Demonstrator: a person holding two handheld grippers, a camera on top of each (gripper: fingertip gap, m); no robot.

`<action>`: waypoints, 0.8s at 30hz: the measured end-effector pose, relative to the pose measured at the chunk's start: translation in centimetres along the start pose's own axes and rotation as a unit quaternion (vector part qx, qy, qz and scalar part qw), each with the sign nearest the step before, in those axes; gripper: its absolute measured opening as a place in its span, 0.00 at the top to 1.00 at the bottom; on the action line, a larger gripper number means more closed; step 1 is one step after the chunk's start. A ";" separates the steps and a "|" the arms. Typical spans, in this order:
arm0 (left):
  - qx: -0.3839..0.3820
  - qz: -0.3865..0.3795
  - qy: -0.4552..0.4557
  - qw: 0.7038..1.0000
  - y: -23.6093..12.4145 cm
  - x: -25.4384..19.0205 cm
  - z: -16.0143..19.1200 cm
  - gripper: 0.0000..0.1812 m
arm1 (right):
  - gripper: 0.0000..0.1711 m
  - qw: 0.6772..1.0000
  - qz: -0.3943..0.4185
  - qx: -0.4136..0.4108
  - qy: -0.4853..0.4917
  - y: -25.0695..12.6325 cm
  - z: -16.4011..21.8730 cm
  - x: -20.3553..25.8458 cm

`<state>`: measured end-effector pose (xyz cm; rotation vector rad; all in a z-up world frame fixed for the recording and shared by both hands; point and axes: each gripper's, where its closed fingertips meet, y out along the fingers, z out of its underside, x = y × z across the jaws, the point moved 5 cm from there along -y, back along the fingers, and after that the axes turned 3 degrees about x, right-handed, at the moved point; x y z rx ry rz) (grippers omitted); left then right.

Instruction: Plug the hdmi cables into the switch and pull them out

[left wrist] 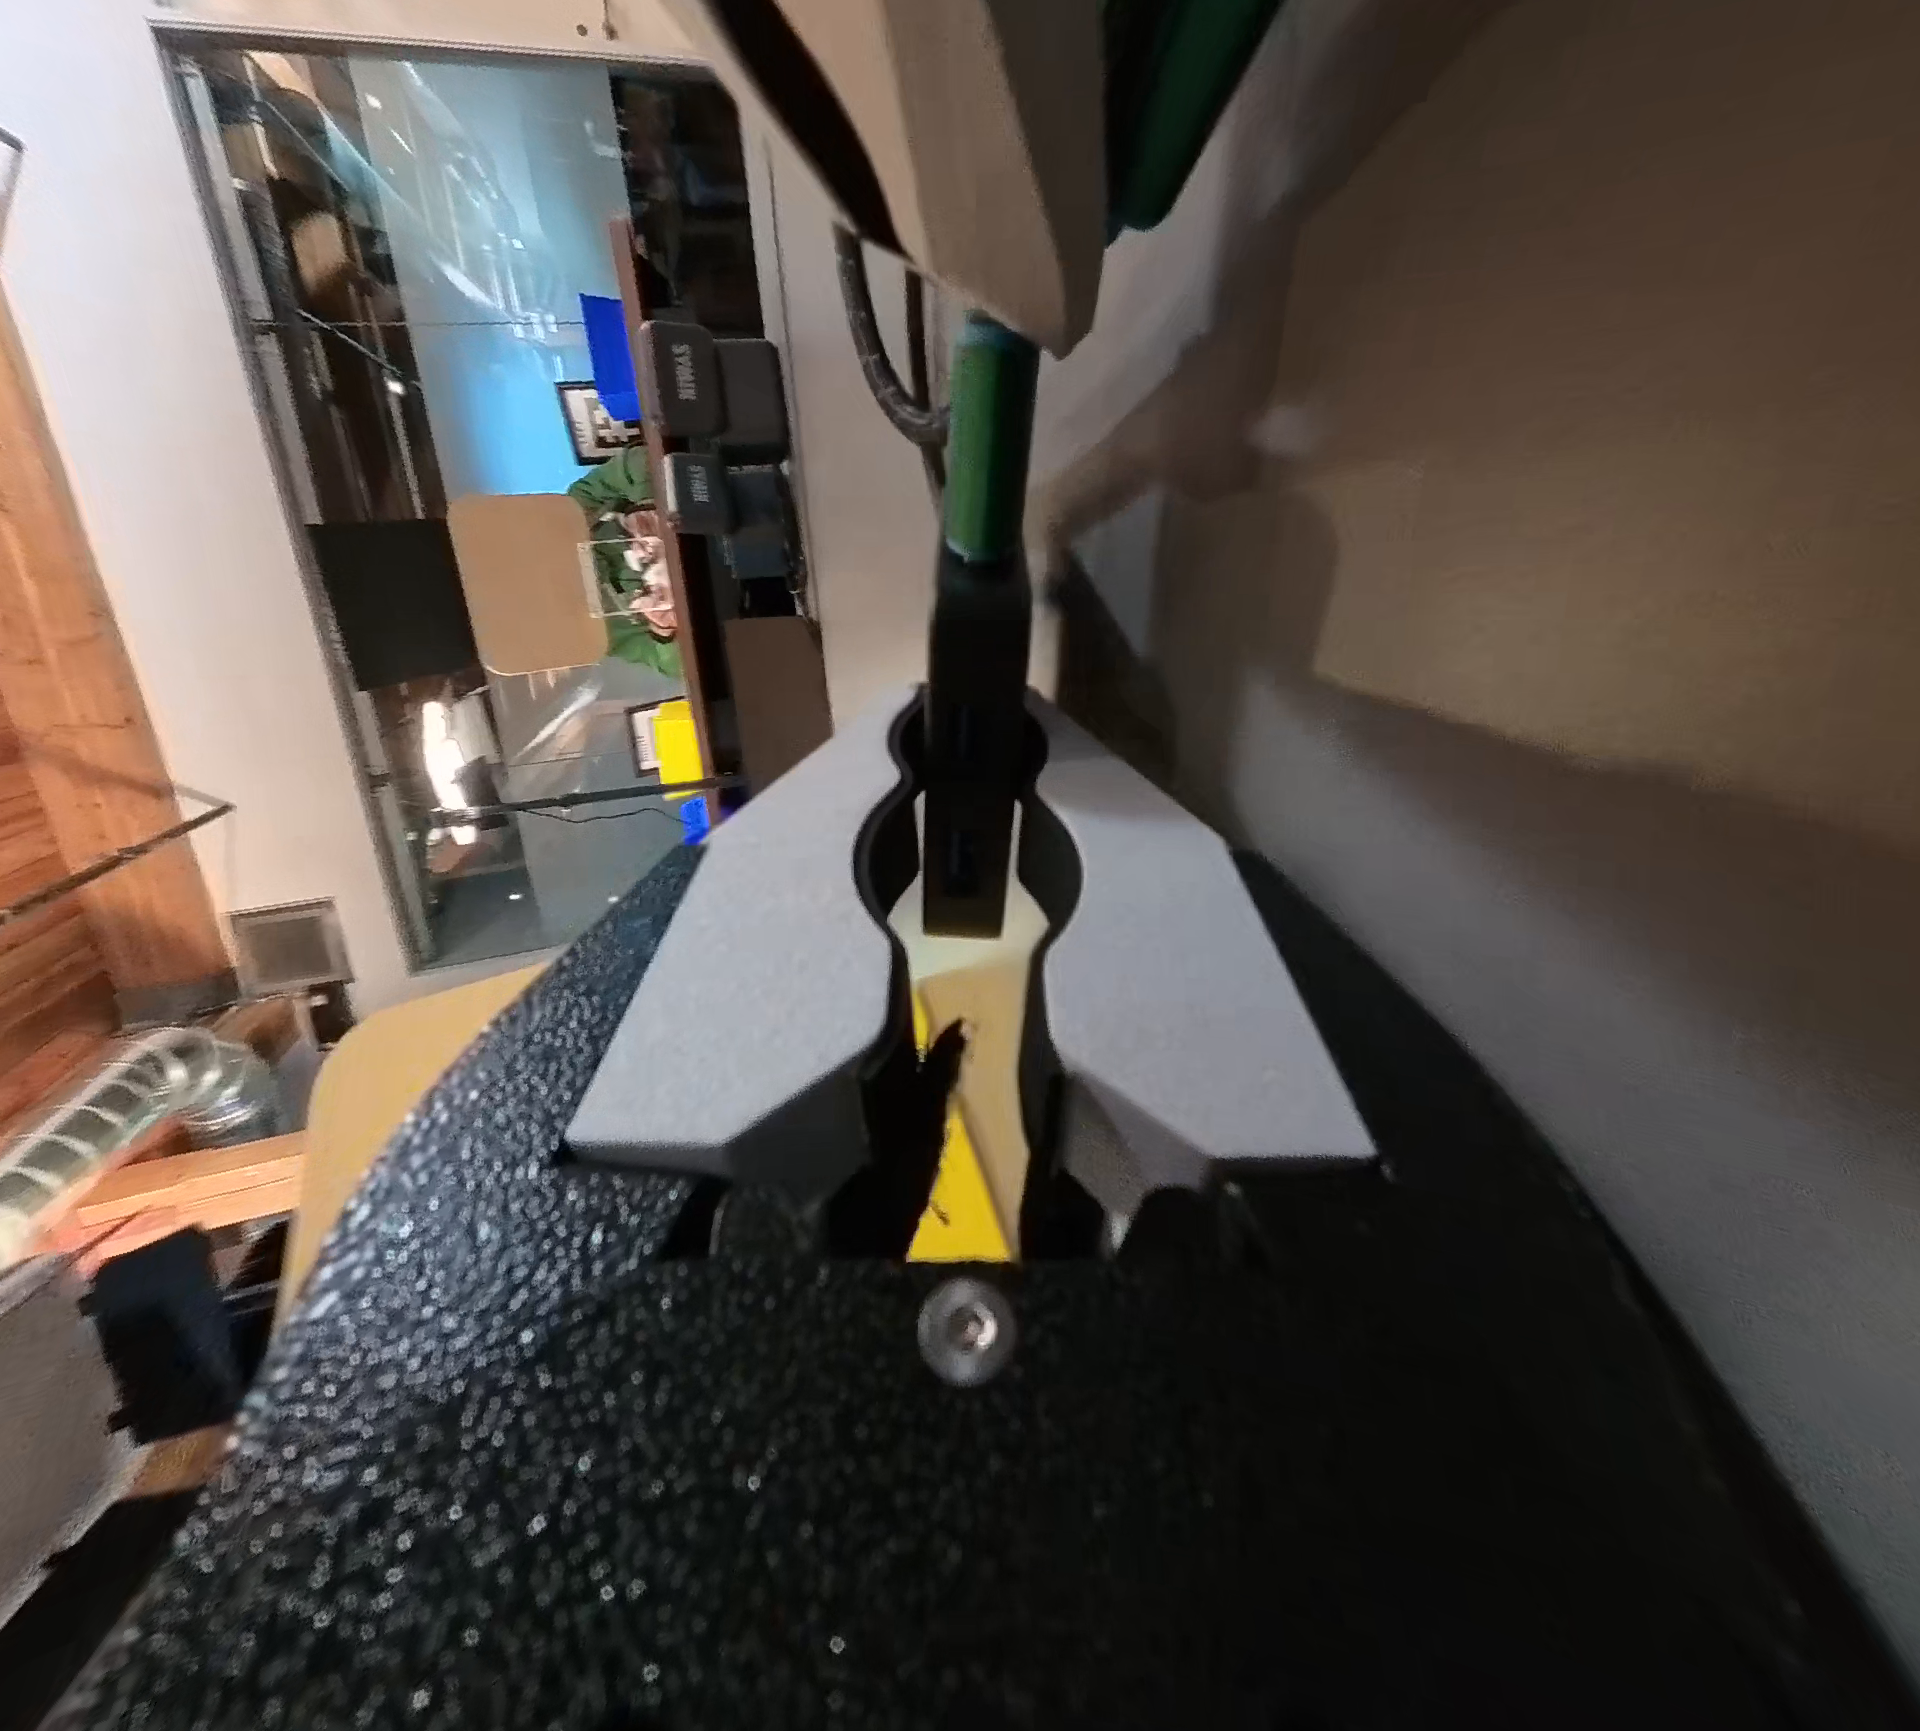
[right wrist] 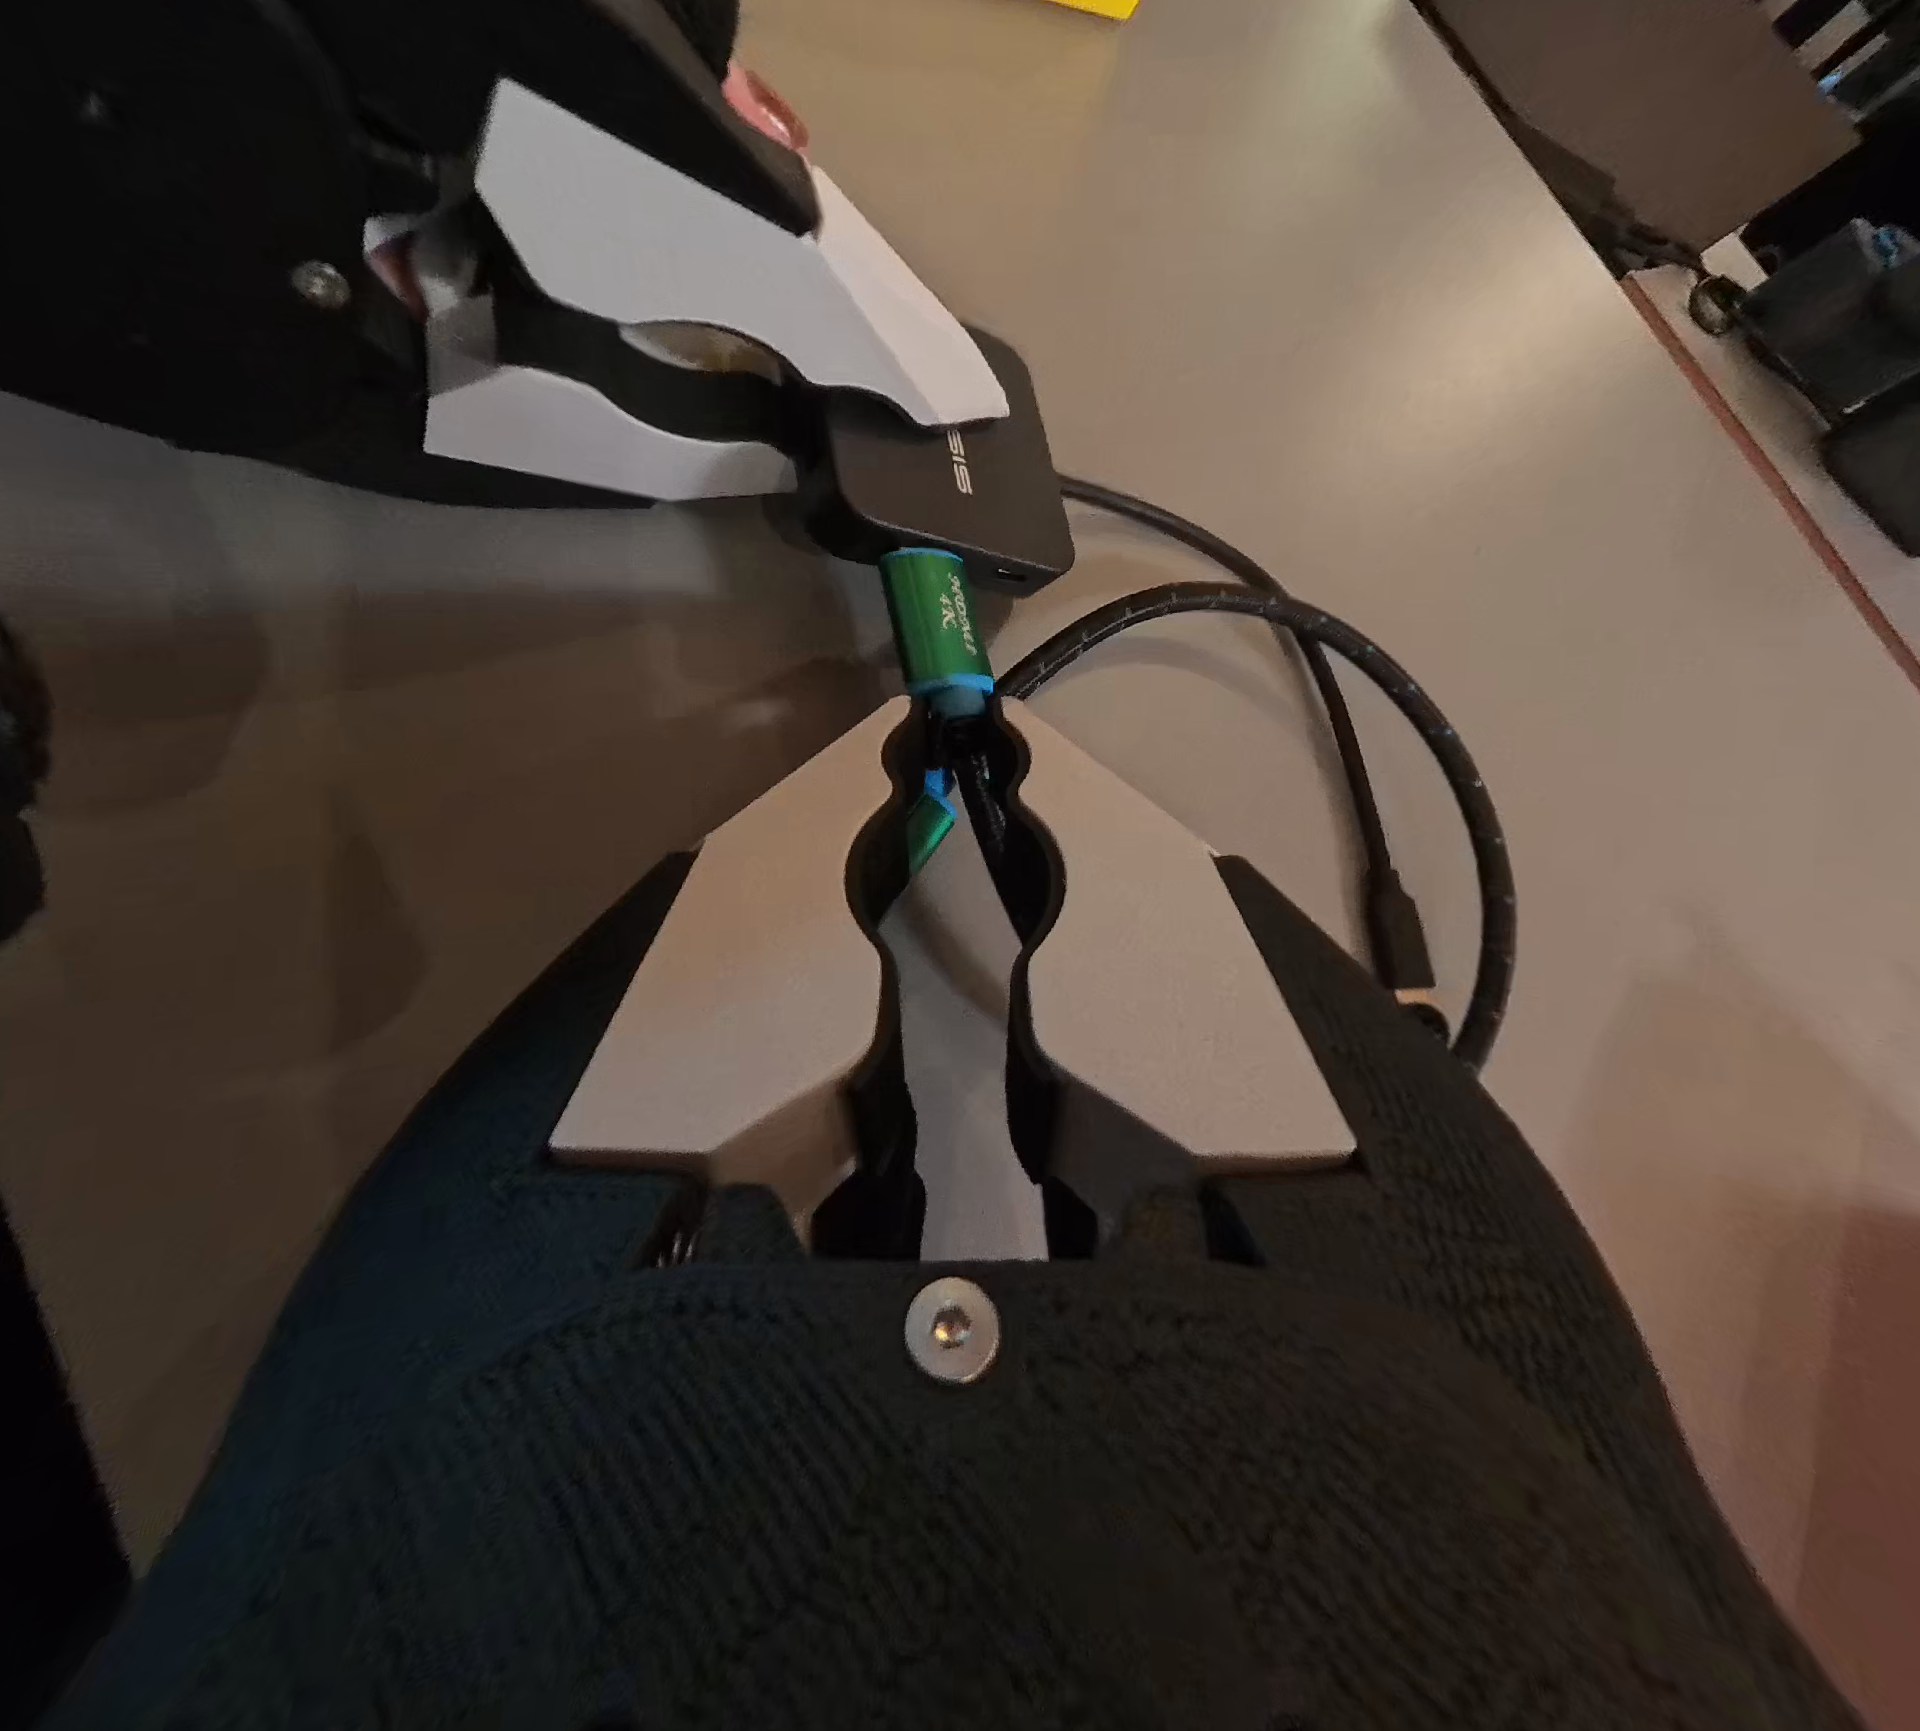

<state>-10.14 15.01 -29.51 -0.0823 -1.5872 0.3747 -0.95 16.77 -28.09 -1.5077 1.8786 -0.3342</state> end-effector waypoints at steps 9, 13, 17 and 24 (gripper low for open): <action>-0.016 0.023 -0.065 0.997 0.4 0.3 0.6 0.93 | 0.78 0.946 0.163 -0.077 -0.268 -0.4 -1.1 0.4; -0.024 0.033 -0.092 0.995 0.2 0.6 1.2 0.92 | 0.78 0.915 0.193 -0.076 -0.346 0.3 -1.4 1.3; -0.032 0.049 -0.138 0.989 0.3 0.9 1.8 0.92 | 0.77 0.897 0.216 -0.095 -0.374 0.2 -2.1 0.7; -0.042 0.078 -0.211 0.973 0.2 1.3 1.8 0.94 | 0.67 0.907 0.157 -0.088 -0.381 -3.2 -4.1 0.7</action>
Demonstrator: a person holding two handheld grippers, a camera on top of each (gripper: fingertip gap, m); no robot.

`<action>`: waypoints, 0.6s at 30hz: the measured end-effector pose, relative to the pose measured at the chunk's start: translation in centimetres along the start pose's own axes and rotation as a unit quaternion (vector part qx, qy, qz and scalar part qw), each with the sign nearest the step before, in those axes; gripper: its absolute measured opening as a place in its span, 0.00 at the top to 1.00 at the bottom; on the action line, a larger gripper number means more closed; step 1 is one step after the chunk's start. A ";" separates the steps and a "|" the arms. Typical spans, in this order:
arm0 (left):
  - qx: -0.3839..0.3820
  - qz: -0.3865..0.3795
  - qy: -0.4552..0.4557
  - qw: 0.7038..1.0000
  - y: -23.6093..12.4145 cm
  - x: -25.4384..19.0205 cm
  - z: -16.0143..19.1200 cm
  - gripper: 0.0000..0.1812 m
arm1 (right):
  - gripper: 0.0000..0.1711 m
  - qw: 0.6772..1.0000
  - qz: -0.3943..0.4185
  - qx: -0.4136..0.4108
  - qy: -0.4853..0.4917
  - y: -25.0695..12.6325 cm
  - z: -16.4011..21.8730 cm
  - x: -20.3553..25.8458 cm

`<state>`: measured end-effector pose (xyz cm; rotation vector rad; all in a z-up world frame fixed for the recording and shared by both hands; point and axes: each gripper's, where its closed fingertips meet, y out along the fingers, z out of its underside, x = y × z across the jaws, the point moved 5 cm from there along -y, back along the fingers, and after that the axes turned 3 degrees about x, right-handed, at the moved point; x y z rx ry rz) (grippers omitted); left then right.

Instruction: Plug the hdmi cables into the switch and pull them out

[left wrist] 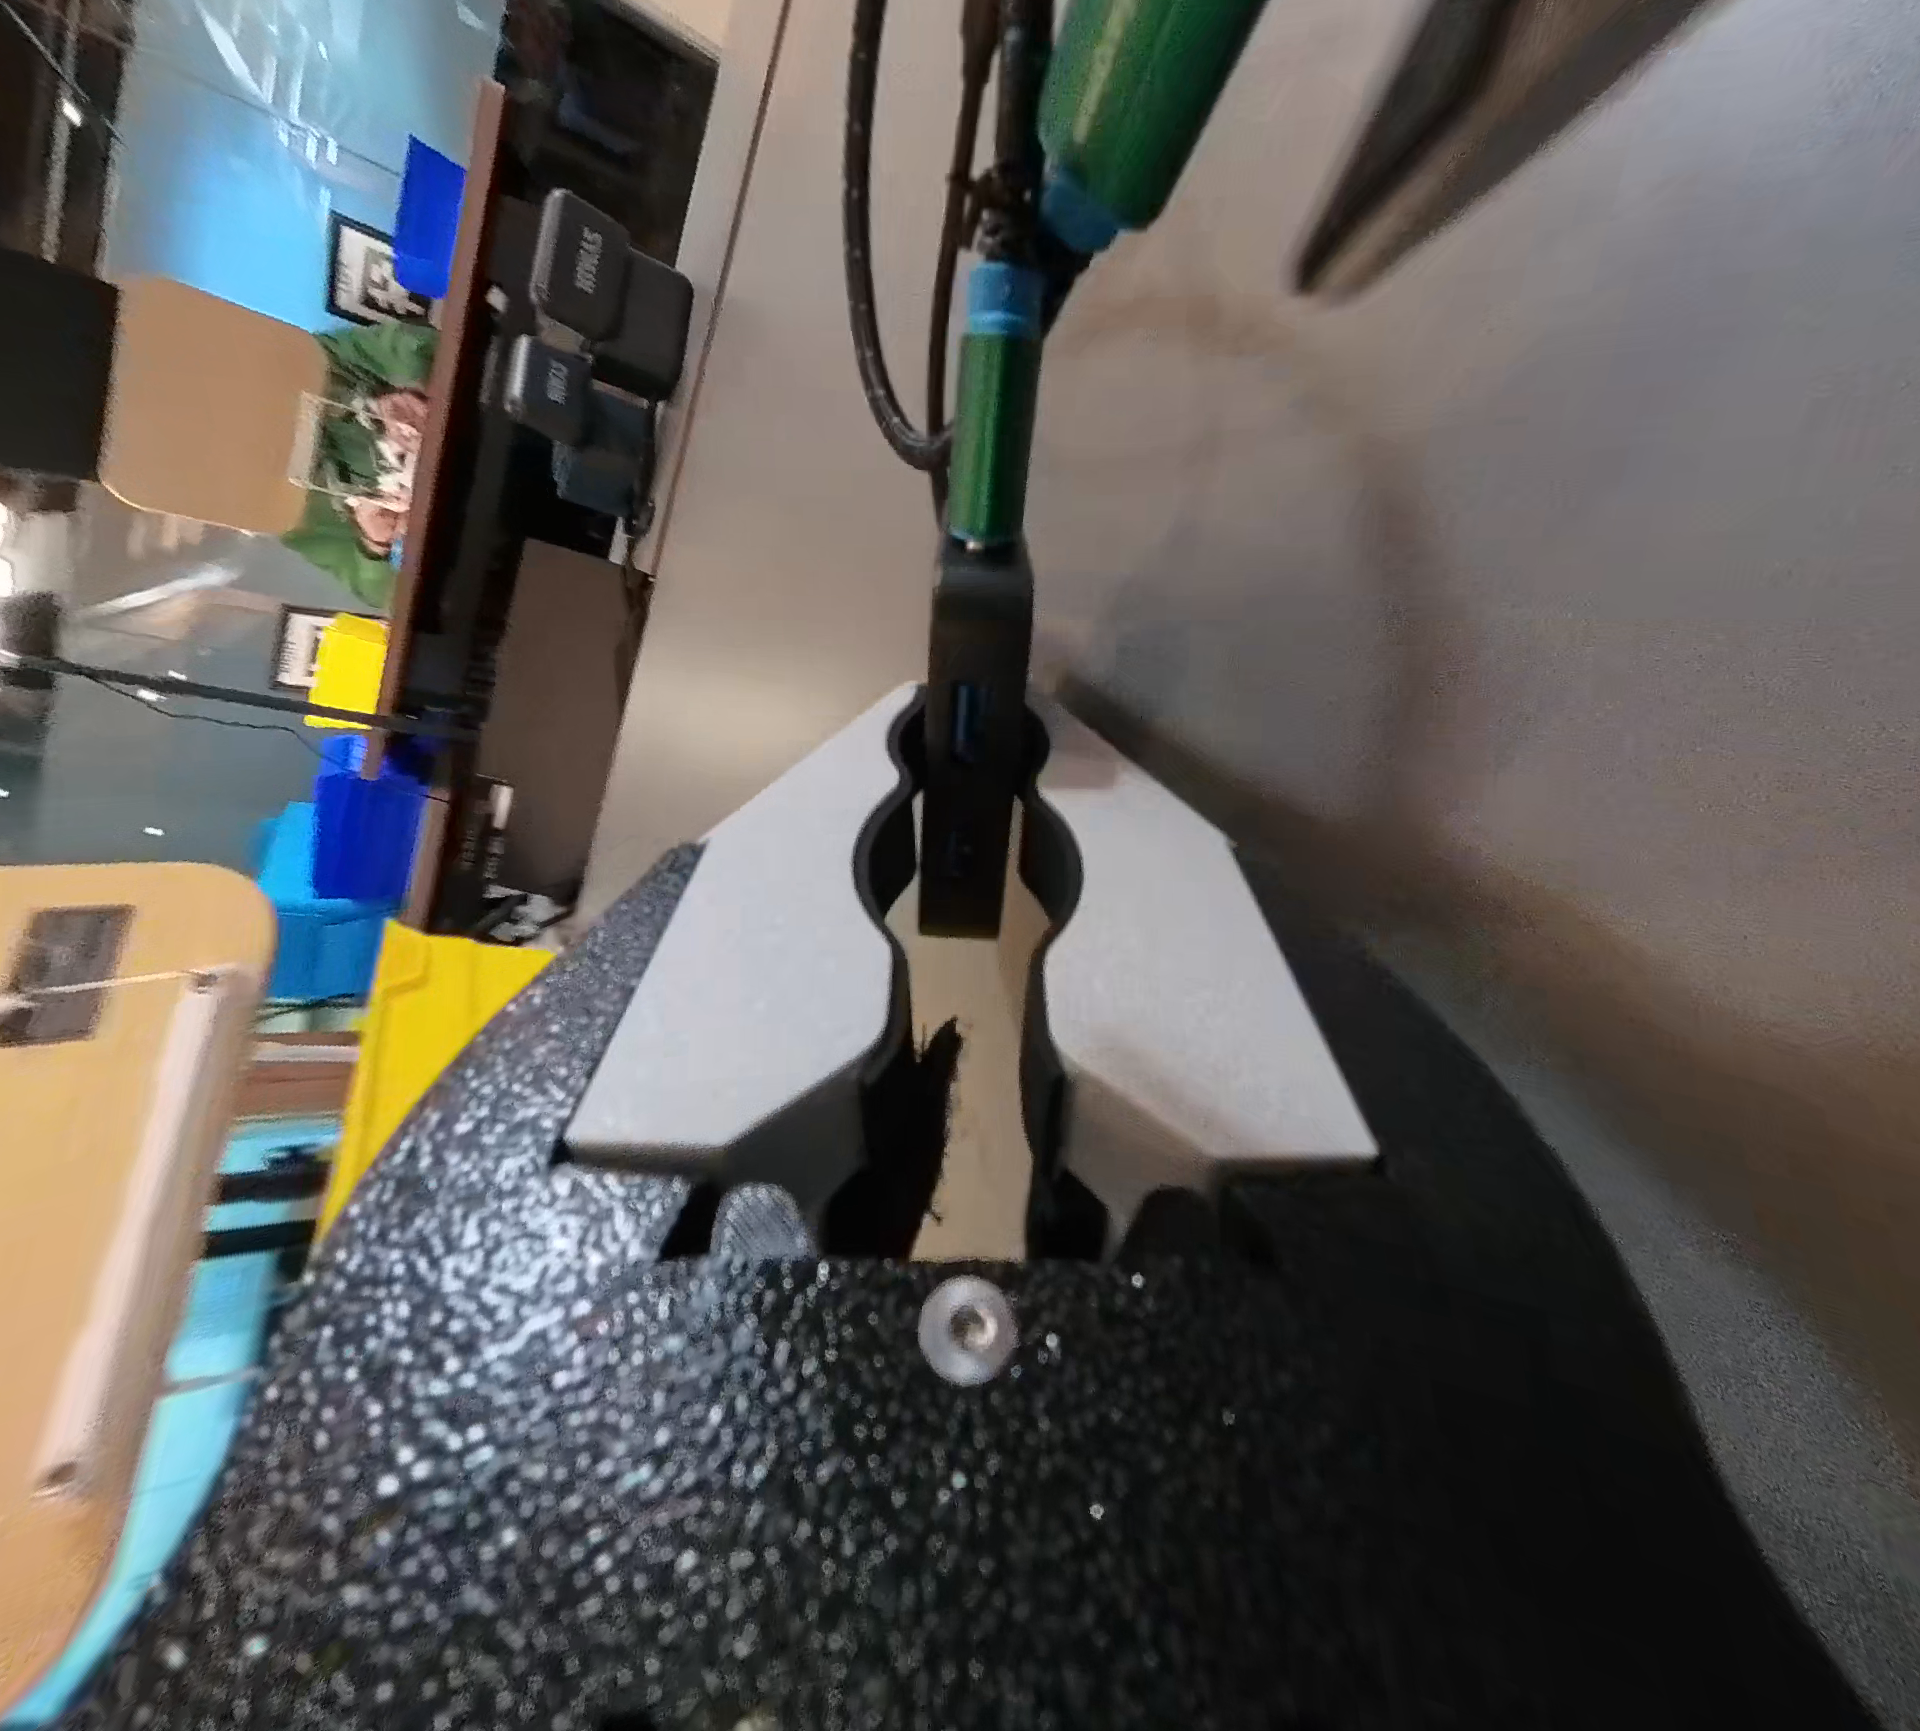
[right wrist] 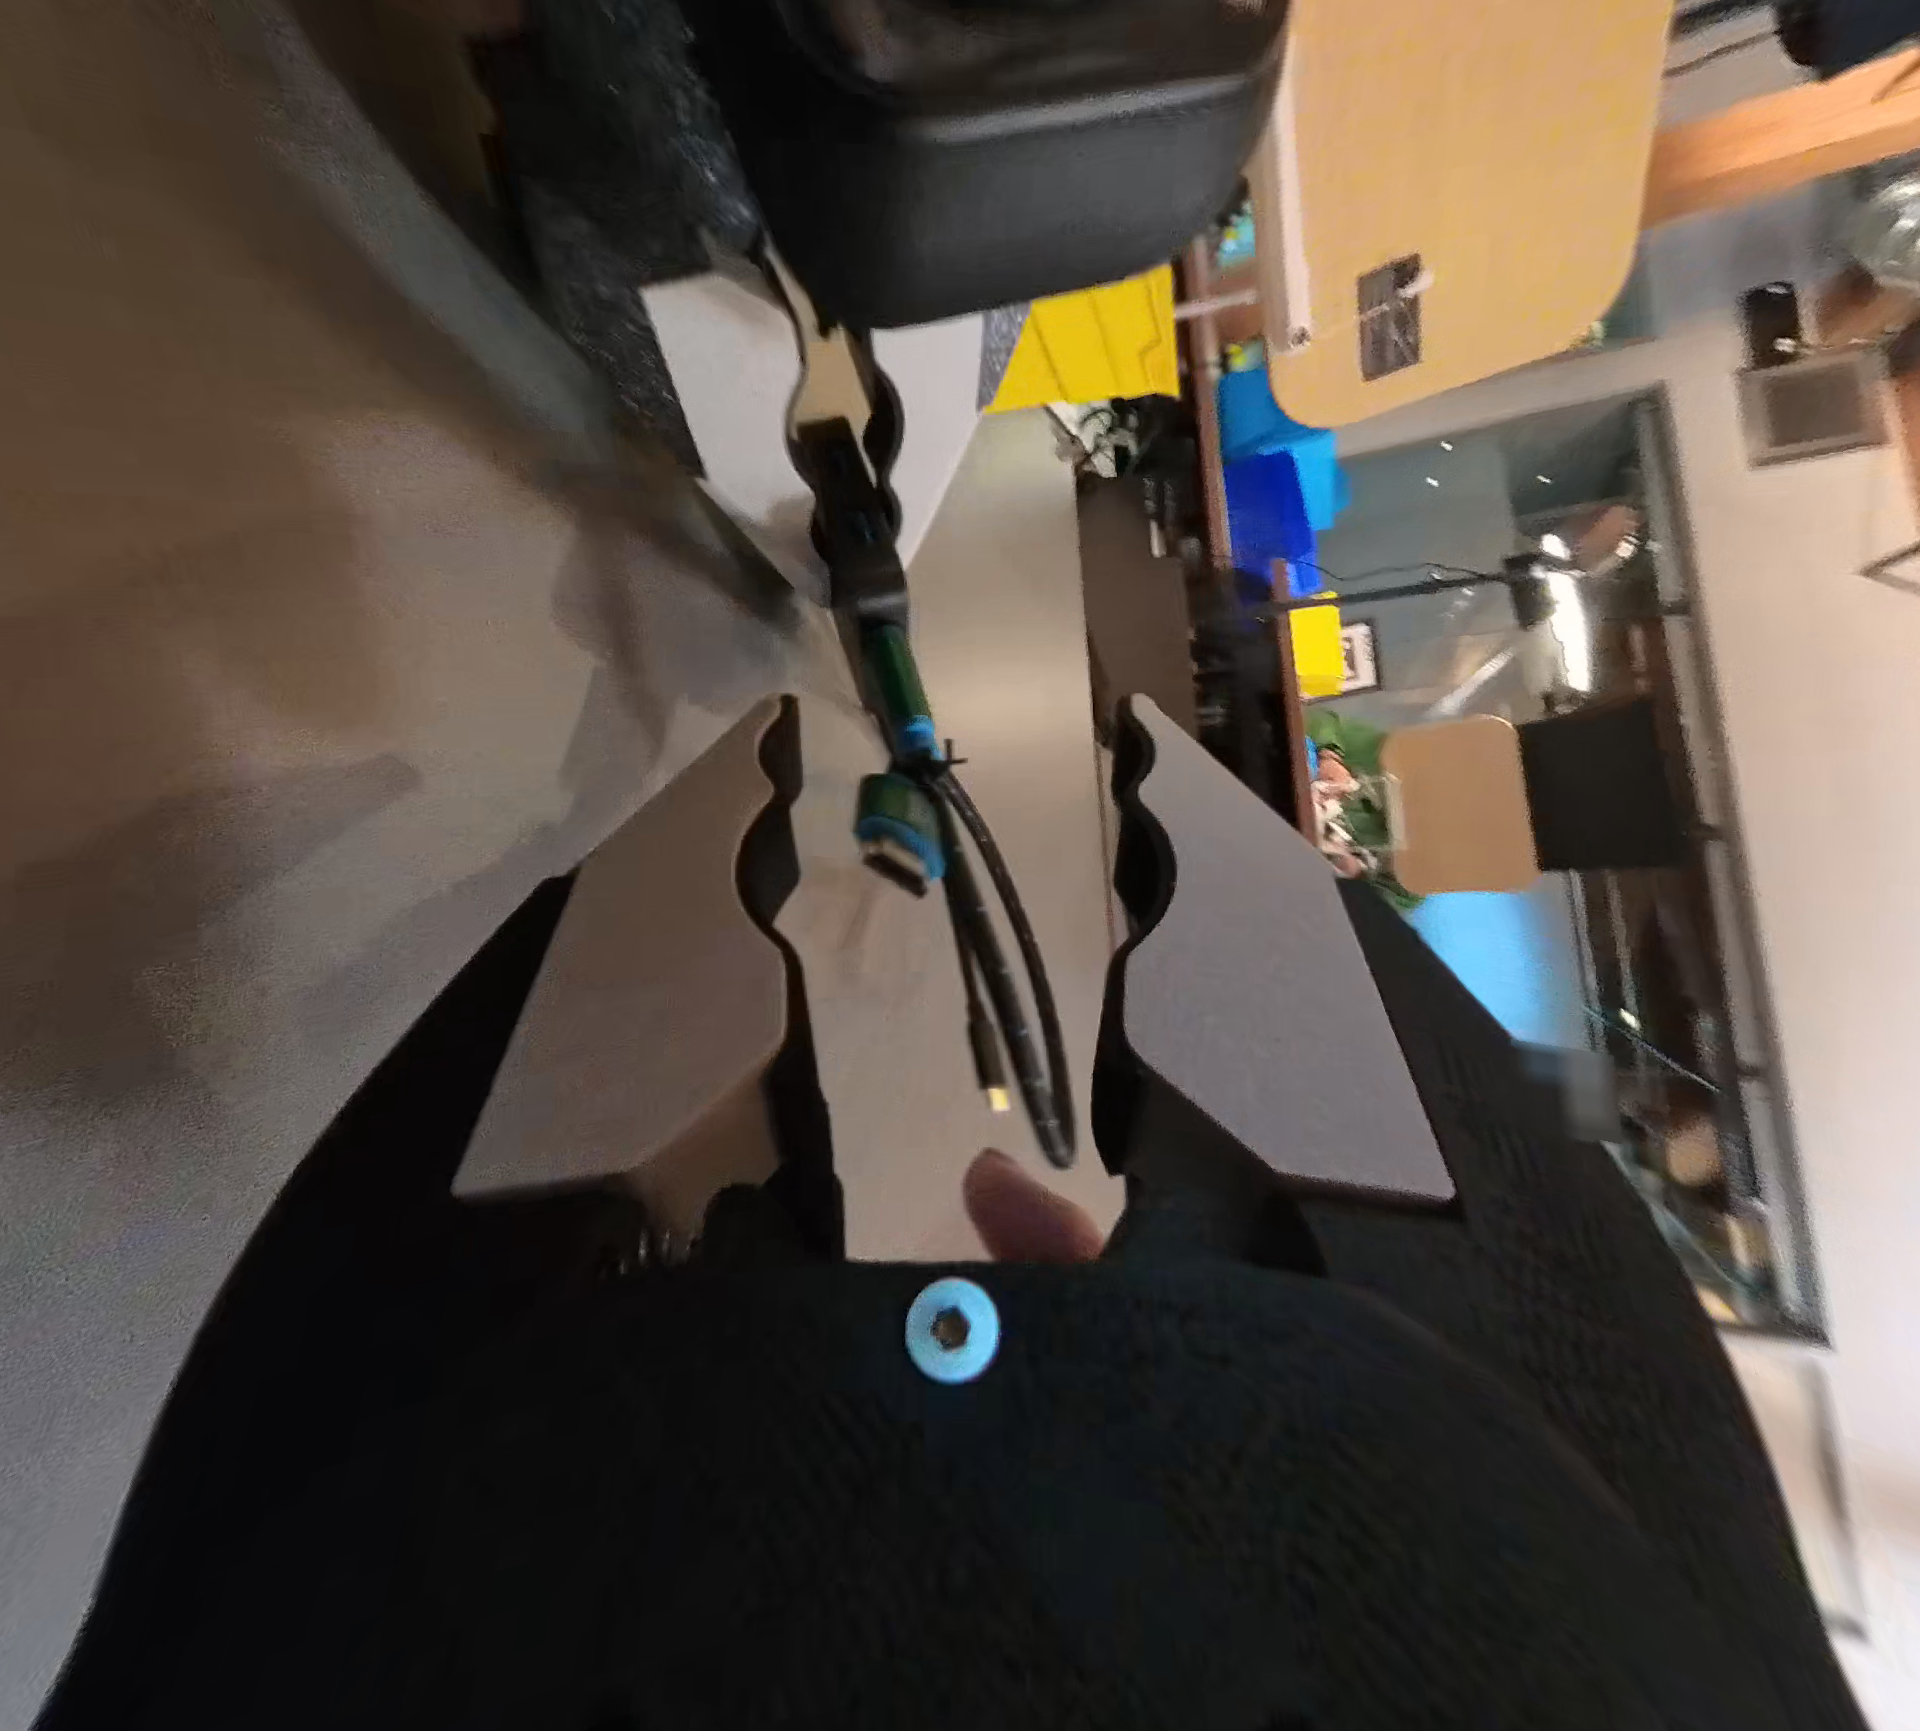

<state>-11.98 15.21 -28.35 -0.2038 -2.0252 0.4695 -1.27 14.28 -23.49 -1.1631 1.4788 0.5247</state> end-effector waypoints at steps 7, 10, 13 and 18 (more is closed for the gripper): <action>-0.055 0.027 -0.015 0.998 -0.7 -0.2 -0.8 0.94 | 0.62 0.997 0.008 0.033 -0.071 0.5 0.3 0.7; -0.078 0.029 0.016 0.996 -1.1 -0.7 -1.5 0.94 | 0.67 0.991 0.032 0.064 -0.117 0.9 1.1 0.9; -0.112 0.035 0.030 0.993 -1.6 -1.1 -2.1 0.94 | 0.78 0.988 0.029 0.074 -0.129 0.9 1.6 1.0; -0.139 0.006 0.021 0.990 -1.7 -0.7 -2.4 0.91 | 0.90 0.990 0.014 0.077 -0.116 0.6 1.8 1.1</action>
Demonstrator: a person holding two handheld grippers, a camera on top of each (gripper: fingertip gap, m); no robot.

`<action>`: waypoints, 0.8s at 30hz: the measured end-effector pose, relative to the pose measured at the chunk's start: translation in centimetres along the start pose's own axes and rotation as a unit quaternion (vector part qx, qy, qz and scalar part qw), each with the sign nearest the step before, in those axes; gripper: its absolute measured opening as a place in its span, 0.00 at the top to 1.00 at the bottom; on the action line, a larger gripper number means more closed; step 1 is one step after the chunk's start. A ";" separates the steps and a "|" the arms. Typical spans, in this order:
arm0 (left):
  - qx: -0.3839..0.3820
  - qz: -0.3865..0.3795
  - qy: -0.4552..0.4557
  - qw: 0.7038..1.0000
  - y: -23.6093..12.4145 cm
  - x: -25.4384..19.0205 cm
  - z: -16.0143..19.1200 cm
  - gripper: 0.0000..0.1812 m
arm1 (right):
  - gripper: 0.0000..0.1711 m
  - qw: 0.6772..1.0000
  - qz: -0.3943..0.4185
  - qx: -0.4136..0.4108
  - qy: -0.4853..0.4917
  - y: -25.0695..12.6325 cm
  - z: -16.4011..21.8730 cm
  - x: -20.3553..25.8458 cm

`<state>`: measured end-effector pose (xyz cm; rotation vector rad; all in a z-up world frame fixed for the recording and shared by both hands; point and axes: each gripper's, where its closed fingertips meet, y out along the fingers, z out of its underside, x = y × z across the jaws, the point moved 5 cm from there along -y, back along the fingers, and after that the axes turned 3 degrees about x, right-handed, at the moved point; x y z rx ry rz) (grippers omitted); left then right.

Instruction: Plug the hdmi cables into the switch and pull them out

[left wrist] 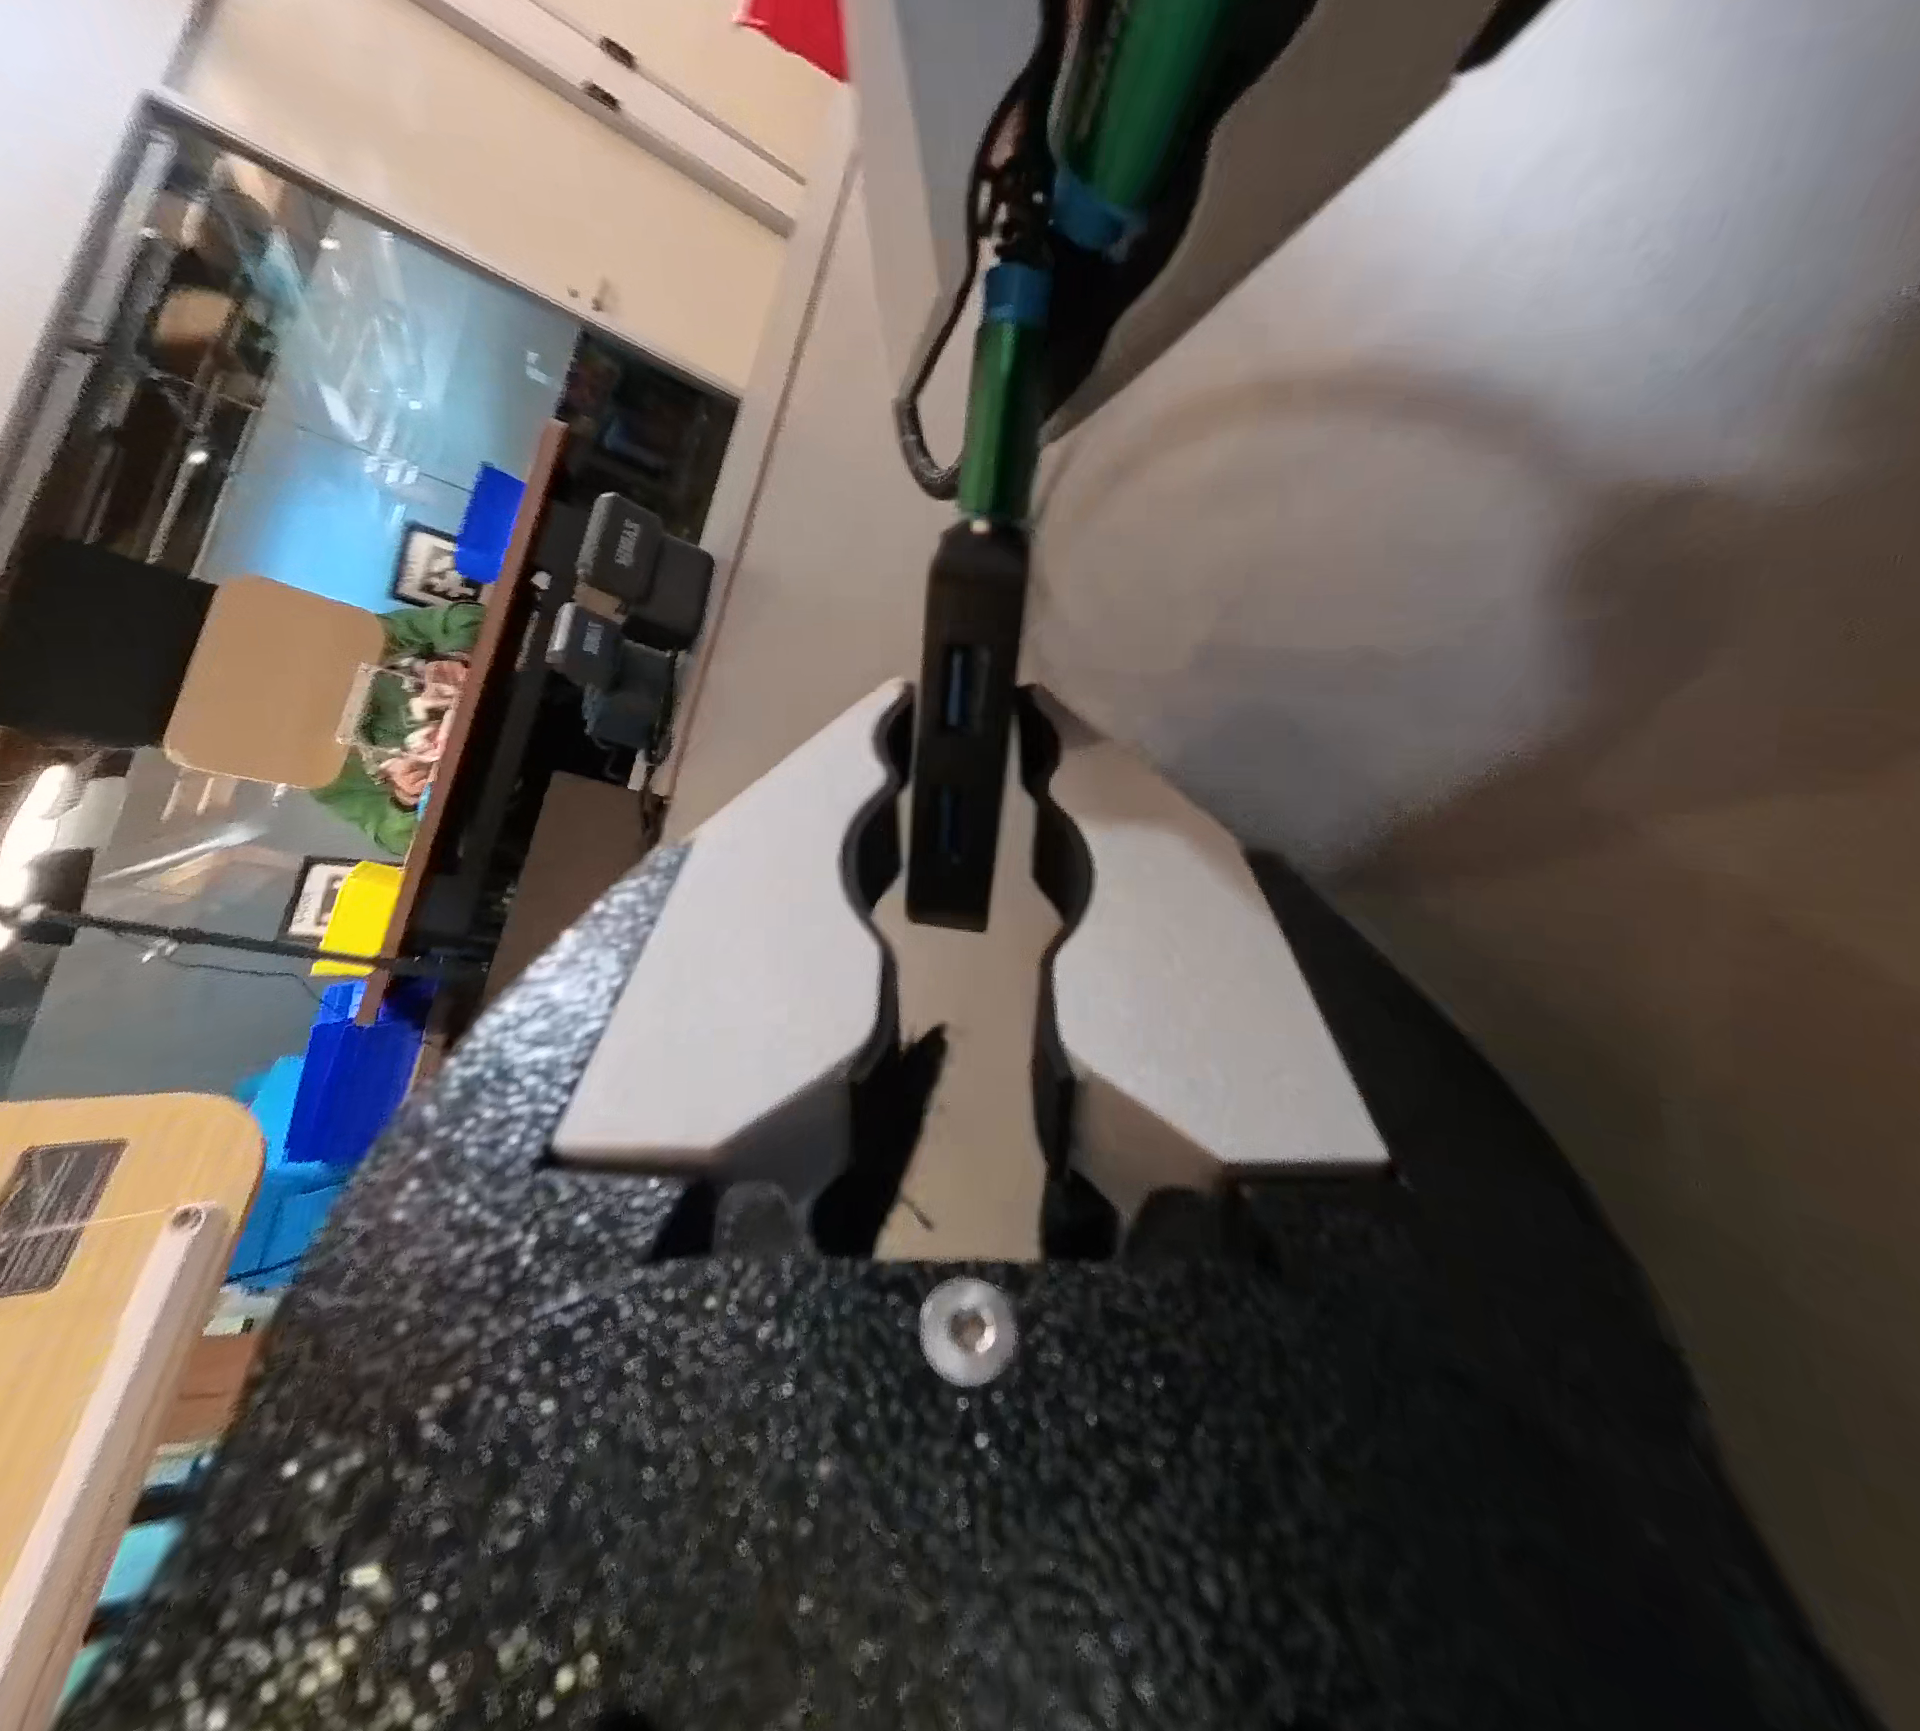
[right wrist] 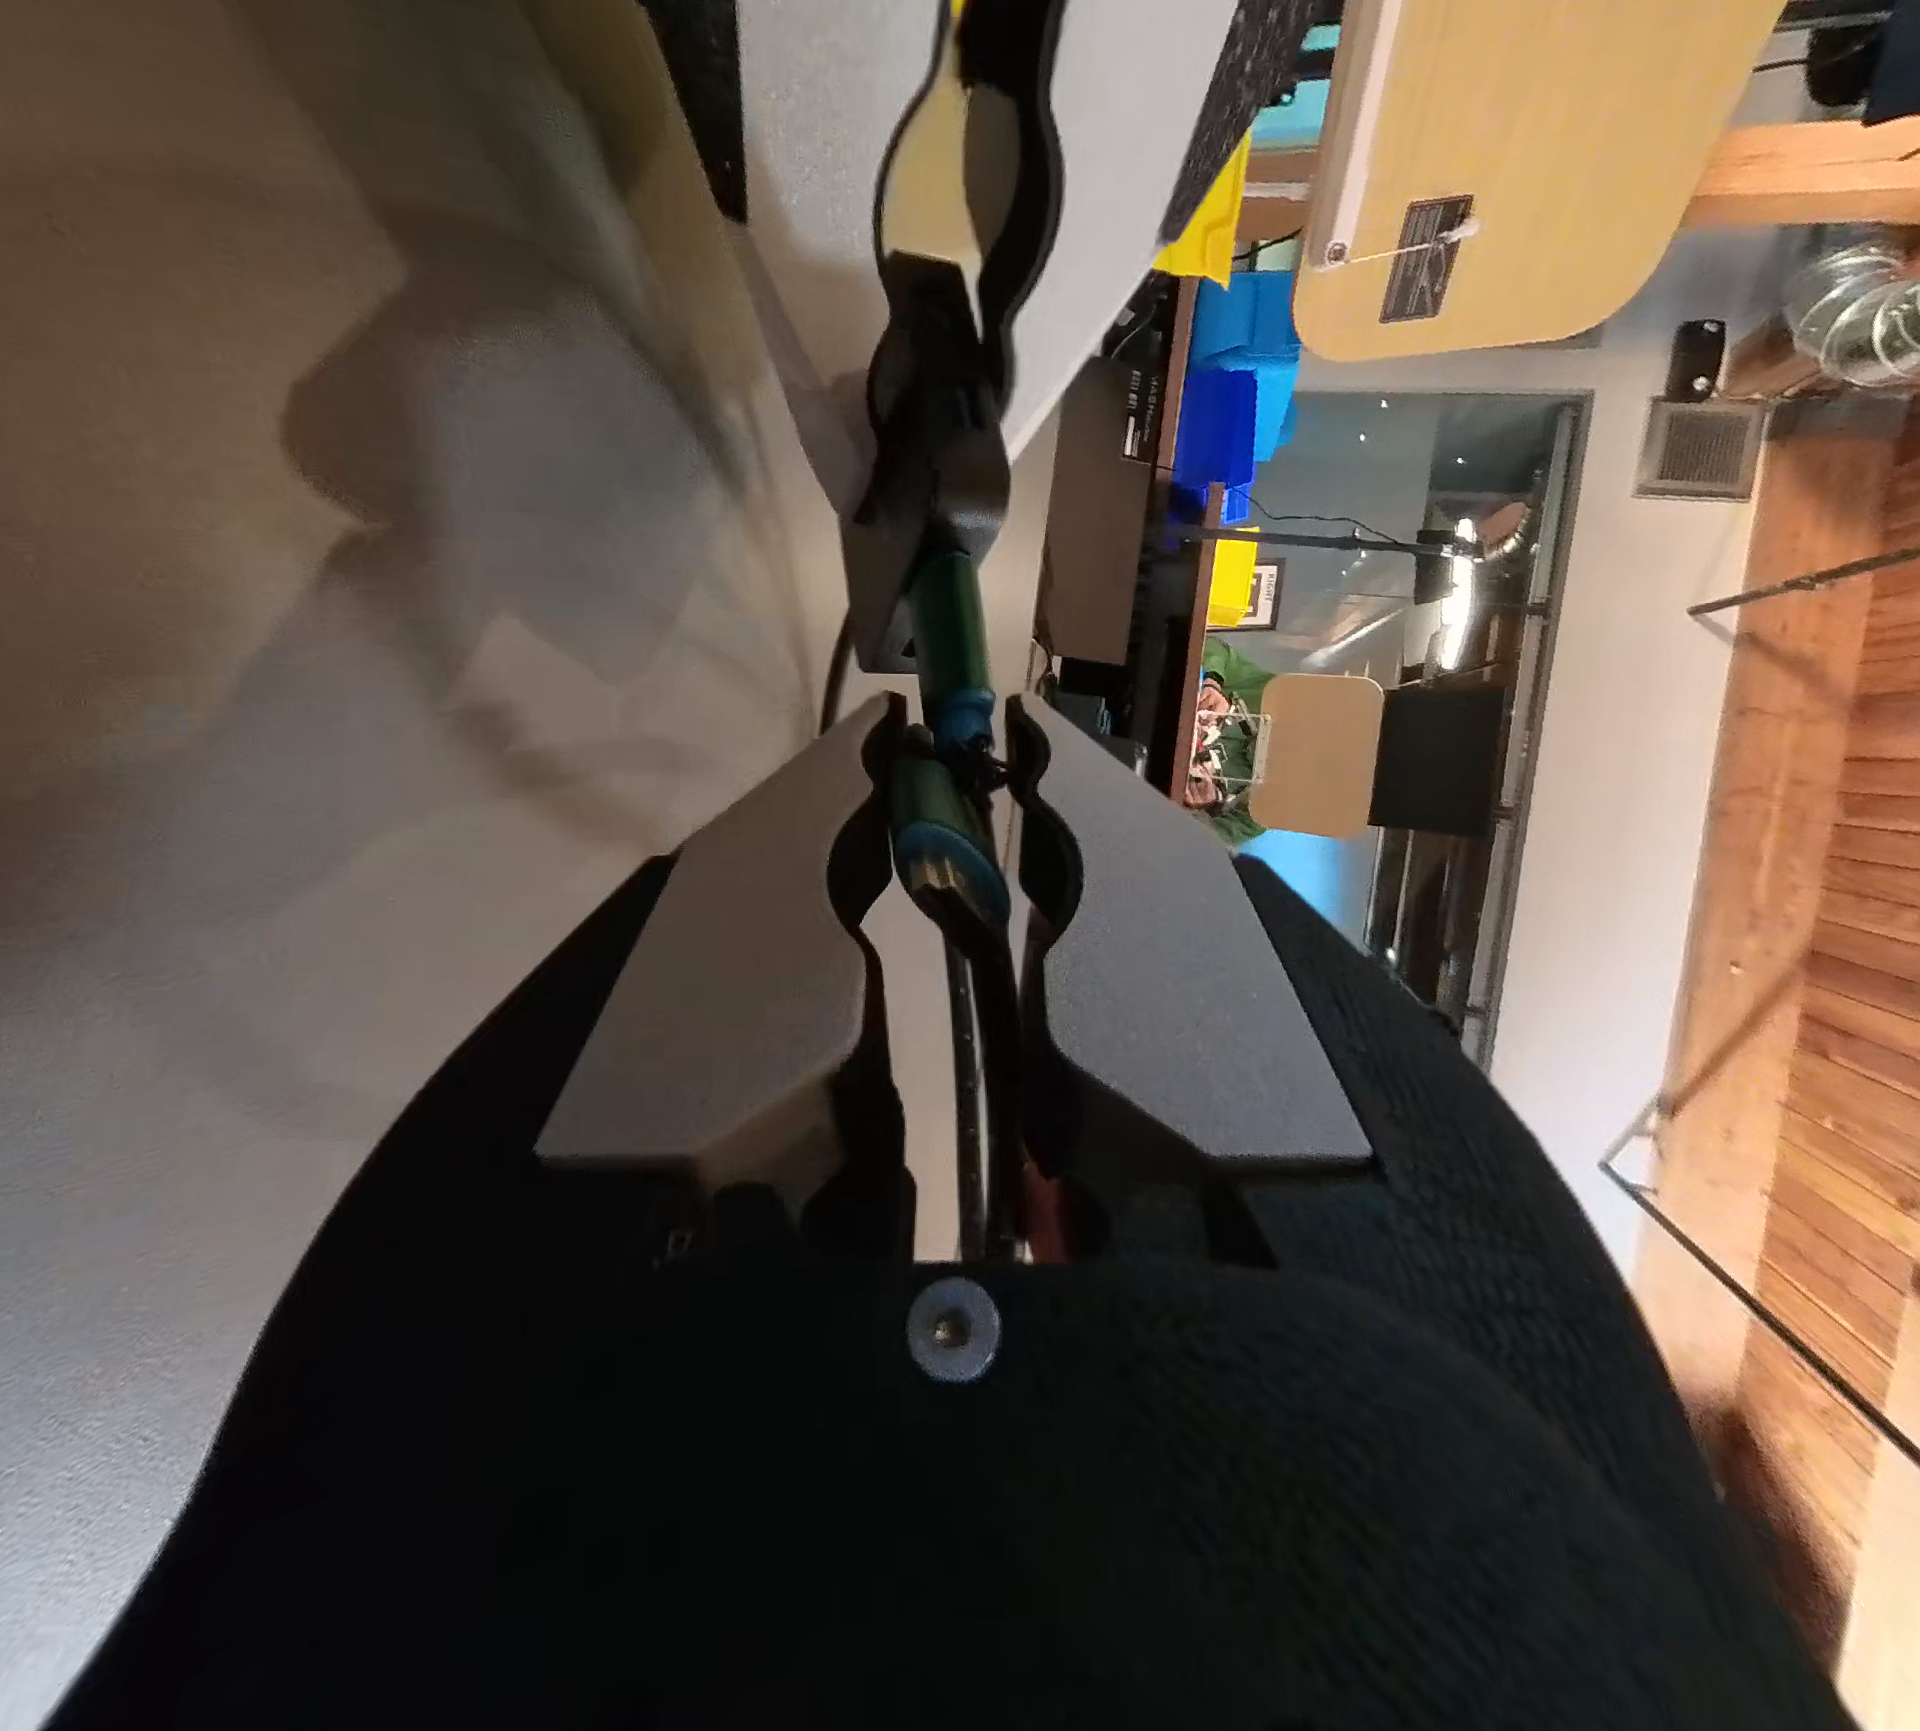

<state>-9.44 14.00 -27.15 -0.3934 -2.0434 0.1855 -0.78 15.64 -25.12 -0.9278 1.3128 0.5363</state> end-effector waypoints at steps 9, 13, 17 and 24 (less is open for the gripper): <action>0.027 -0.074 -0.115 0.990 0.1 2.8 0.9 0.35 | 0.92 0.995 0.067 0.072 0.034 -1.7 5.1 -3.8; 0.038 -0.071 -0.127 0.989 0.3 2.8 1.4 0.37 | 0.92 0.984 0.118 0.127 0.050 -4.2 9.5 -7.0; 0.054 -0.068 -0.116 0.989 0.6 2.5 1.6 0.38 | 0.92 0.970 0.127 0.187 0.085 -7.2 15.7 -9.9; 0.056 -0.062 -0.102 0.991 0.9 2.1 1.3 0.42 | 0.92 0.950 -0.032 0.241 0.194 -8.8 26.9 -13.3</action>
